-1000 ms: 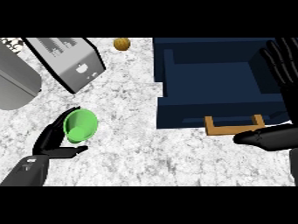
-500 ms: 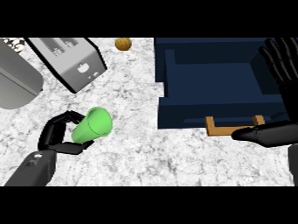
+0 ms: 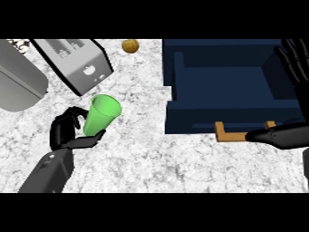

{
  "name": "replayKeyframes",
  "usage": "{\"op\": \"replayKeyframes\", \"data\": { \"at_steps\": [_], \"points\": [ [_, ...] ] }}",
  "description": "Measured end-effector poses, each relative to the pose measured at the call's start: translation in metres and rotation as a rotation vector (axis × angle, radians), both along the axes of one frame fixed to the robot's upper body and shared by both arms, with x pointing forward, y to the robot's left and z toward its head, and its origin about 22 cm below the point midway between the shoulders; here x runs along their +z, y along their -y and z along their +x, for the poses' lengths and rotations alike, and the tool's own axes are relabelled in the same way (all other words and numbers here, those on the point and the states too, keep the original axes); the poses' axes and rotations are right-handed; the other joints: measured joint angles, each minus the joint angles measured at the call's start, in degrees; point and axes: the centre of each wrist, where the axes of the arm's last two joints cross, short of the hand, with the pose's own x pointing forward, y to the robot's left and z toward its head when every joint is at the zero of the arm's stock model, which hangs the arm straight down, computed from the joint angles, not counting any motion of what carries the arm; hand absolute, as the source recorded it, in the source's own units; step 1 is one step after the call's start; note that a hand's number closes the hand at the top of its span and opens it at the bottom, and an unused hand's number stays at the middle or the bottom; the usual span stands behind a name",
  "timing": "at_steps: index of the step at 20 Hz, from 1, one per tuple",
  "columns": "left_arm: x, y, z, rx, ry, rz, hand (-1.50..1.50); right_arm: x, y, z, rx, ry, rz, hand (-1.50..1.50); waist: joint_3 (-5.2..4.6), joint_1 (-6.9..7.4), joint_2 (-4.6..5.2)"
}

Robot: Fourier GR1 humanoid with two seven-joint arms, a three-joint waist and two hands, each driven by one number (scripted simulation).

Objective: Pick up the cup, place it into the drawer and close the drawer

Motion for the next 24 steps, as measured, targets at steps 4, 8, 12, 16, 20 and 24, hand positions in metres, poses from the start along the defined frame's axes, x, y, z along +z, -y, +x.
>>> {"op": "replayKeyframes", "data": {
  "at_steps": [4,8,12,16,20,24],
  "points": [
    [0.023,0.016,0.027,-0.082,0.072,-0.016,1.50,-0.004,0.006,-0.004,-0.007,-0.006,-0.005,-1.50,0.09,0.23,-0.29],
    [0.054,0.044,0.056,-0.179,0.148,-0.016,1.50,-0.003,0.012,-0.006,-0.018,-0.010,-0.019,-1.50,0.17,0.80,-0.61],
    [0.101,0.079,0.087,-0.270,0.208,-0.003,1.50,-0.009,0.010,-0.005,-0.030,-0.014,-0.016,-1.50,0.21,1.07,-0.70],
    [0.150,0.113,0.105,-0.341,0.233,0.013,1.50,-0.014,0.011,-0.008,-0.042,-0.013,-0.018,-1.50,0.23,1.27,-0.86],
    [0.204,0.149,0.116,-0.368,0.235,0.042,1.50,-0.023,0.013,-0.008,-0.037,-0.019,-0.021,-1.50,0.22,0.96,-0.86],
    [0.249,0.181,0.125,-0.376,0.226,0.077,1.50,-0.018,0.008,-0.007,-0.035,-0.010,-0.025,-1.50,0.20,0.36,-0.60]
  ]
}}
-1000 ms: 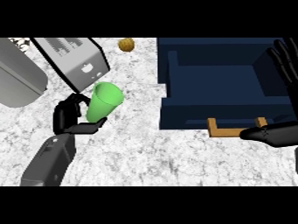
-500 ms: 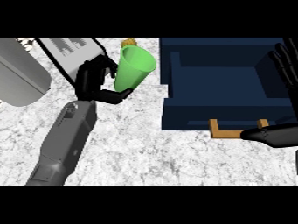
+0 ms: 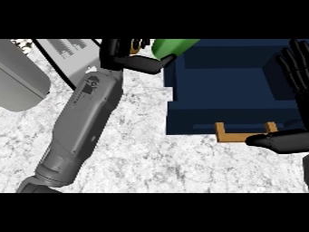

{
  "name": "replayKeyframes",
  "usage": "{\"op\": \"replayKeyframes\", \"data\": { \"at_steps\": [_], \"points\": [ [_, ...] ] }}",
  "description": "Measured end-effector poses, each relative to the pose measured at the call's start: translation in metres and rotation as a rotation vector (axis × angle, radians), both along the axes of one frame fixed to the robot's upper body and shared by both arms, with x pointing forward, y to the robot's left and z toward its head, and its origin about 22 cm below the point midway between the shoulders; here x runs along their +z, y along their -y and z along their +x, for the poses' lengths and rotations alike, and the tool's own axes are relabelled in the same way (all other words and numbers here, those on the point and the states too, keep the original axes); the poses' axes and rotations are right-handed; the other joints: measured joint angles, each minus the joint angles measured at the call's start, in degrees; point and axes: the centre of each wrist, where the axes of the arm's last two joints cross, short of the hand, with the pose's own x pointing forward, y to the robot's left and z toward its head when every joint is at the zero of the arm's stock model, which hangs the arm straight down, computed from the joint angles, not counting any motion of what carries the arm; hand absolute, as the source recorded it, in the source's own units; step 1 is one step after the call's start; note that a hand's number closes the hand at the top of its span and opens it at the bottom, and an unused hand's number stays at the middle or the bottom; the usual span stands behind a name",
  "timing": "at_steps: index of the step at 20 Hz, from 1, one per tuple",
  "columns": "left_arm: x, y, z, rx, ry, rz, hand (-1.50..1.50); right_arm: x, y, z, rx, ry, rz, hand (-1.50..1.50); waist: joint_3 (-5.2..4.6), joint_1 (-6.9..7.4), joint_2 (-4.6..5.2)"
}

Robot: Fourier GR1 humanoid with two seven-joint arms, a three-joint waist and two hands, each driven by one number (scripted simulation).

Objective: Pick up the cup, place it into the drawer and close the drawer

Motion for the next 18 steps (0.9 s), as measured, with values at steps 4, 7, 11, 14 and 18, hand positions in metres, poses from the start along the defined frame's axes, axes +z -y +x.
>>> {"op": "replayKeyframes", "data": {
  "at_steps": [4,7,11,14,18],
  "points": [
    [0.026,0.027,0.007,0.024,-0.045,0.044,1.50,-0.002,0.004,0.001,-0.004,0.008,0.006,-1.50,0.01,-0.67,0.27],
    [0.039,0.046,0.012,0.044,-0.101,0.087,1.50,-0.004,0.000,0.004,0.010,0.011,0.008,-1.50,0.01,-1.54,0.52],
    [0.047,0.062,0.018,0.078,-0.175,0.150,1.50,0.004,0.000,0.005,0.026,0.023,0.013,-1.50,0.04,-2.77,0.87],
    [0.045,0.068,0.021,0.107,-0.219,0.204,1.50,0.009,-0.002,0.008,0.041,0.031,0.012,-1.50,0.06,-3.96,1.23],
    [0.030,0.069,0.021,0.084,-0.294,0.292,1.50,0.012,-0.009,0.015,0.069,0.042,0.012,-1.50,0.08,-5.47,1.62]
  ]
}}
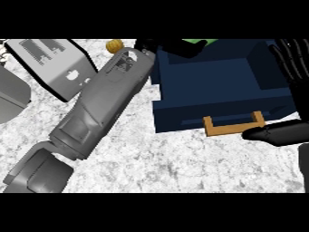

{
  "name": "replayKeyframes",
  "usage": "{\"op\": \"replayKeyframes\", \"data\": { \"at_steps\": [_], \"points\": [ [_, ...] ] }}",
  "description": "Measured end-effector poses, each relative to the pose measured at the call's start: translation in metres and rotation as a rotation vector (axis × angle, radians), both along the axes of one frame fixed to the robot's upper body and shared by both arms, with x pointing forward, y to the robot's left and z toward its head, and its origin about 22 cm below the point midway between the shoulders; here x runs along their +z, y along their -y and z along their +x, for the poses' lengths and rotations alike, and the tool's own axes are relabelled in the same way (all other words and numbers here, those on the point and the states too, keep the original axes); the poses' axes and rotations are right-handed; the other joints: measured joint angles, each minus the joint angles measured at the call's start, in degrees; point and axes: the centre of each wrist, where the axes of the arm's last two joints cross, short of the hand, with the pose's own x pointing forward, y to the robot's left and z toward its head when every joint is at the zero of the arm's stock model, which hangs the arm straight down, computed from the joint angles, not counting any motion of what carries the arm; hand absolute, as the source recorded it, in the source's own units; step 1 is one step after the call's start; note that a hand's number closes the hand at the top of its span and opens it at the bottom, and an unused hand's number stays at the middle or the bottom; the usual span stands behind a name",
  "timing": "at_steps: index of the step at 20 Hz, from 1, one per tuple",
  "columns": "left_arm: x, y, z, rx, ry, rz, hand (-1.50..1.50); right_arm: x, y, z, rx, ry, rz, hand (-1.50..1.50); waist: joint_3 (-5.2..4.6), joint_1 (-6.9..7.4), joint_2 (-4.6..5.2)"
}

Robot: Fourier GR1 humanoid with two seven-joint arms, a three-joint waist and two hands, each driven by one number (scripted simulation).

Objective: Pick up the cup, place it into the drawer and close the drawer

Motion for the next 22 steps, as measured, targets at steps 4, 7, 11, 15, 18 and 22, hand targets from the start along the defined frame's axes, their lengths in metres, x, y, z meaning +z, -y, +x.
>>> {"op": "replayKeyframes", "data": {
  "at_steps": [4,7,11,15,18,22],
  "points": [
    [-0.014,-0.002,0.000,-0.020,-0.056,0.072,1.50,0.006,-0.010,0.003,0.040,0.016,-0.002,-1.50,0.02,-2.20,0.53],
    [-0.023,-0.004,-0.002,-0.030,-0.082,0.105,-1.50,0.007,-0.013,0.005,0.066,0.020,-0.002,-1.50,0.03,-3.56,0.86],
    [-0.032,-0.005,-0.004,-0.048,-0.085,0.078,-1.50,0.009,-0.020,0.011,0.106,0.024,-0.002,-1.50,0.01,-4.91,1.27],
    [-0.036,-0.006,-0.007,-0.050,-0.072,-0.012,-1.50,0.007,-0.036,0.012,0.240,0.011,0.010,1.50,-0.02,-5.96,1.53],
    [-0.034,-0.005,-0.008,-0.077,-0.046,-0.107,-1.50,0.009,-0.048,0.013,0.375,0.007,-0.005,1.50,-0.07,-5.81,1.56],
    [-0.030,-0.005,-0.009,-0.076,0.008,-0.217,-1.50,0.004,-0.059,0.011,0.537,-0.051,-0.081,1.50,-0.12,-5.24,1.26]
  ]
}}
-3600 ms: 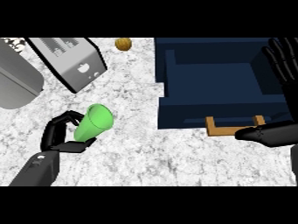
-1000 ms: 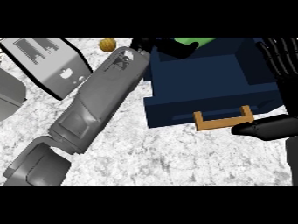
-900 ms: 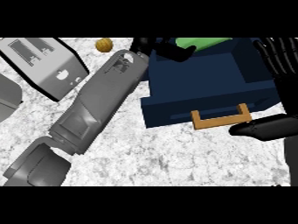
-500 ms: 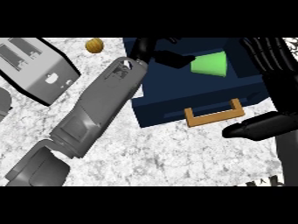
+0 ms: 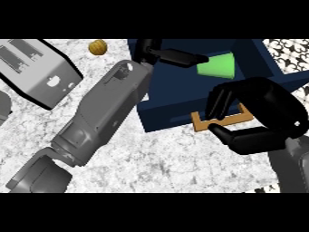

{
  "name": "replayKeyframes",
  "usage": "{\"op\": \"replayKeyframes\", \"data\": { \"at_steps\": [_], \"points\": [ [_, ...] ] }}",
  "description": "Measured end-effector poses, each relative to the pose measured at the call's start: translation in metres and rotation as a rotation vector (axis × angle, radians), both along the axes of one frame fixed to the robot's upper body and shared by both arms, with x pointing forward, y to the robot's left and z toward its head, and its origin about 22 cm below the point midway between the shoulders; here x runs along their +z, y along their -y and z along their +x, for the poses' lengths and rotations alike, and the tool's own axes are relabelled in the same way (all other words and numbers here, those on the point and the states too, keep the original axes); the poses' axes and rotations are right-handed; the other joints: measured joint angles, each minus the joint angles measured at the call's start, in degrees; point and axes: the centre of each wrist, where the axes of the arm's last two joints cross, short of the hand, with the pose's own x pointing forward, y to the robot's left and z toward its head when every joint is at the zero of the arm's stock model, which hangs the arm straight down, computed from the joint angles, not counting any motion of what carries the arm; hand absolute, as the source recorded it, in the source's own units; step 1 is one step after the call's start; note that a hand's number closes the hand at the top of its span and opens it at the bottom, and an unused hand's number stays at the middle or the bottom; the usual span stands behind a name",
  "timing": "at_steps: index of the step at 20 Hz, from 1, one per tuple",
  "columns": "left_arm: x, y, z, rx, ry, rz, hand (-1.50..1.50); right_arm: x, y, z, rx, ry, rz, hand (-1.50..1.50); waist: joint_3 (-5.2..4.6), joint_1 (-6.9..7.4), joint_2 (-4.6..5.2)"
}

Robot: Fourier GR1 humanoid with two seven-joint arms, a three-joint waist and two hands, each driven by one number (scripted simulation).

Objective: Pick up the cup, place it into the drawer and close the drawer

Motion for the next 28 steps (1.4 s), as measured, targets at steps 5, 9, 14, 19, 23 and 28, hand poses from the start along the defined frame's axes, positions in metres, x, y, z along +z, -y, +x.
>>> {"op": "replayKeyframes", "data": {
  "at_steps": [5,9,14,19,23,28],
  "points": [
    [0.002,0.000,0.001,0.045,0.027,-0.069,-1.50,-0.006,0.001,-0.004,0.087,-0.034,-0.275,-1.50,-0.01,2.10,-0.65],
    [0.000,-0.003,0.002,0.070,0.031,-0.093,-1.50,-0.007,0.011,-0.010,0.022,-0.015,-0.468,-1.50,0.02,4.73,-1.27],
    [-0.007,-0.007,0.002,0.077,0.024,-0.147,-1.50,-0.040,0.010,-0.016,-0.092,-0.003,-0.629,-1.50,0.05,7.94,-1.77],
    [-0.023,-0.018,-0.001,0.071,0.021,-0.191,-1.50,-0.090,-0.002,-0.003,-0.141,-0.044,-0.757,-1.50,0.06,10.76,-2.00],
    [-0.036,-0.036,-0.003,0.072,0.027,-0.216,-1.50,-0.126,-0.002,0.015,-0.133,-0.067,-0.851,1.50,0.07,12.70,-2.14],
    [-0.045,-0.058,-0.006,0.075,0.019,-0.238,-1.50,-0.154,0.006,0.047,-0.177,-0.088,-0.899,1.50,0.06,14.85,-2.19]
  ]
}}
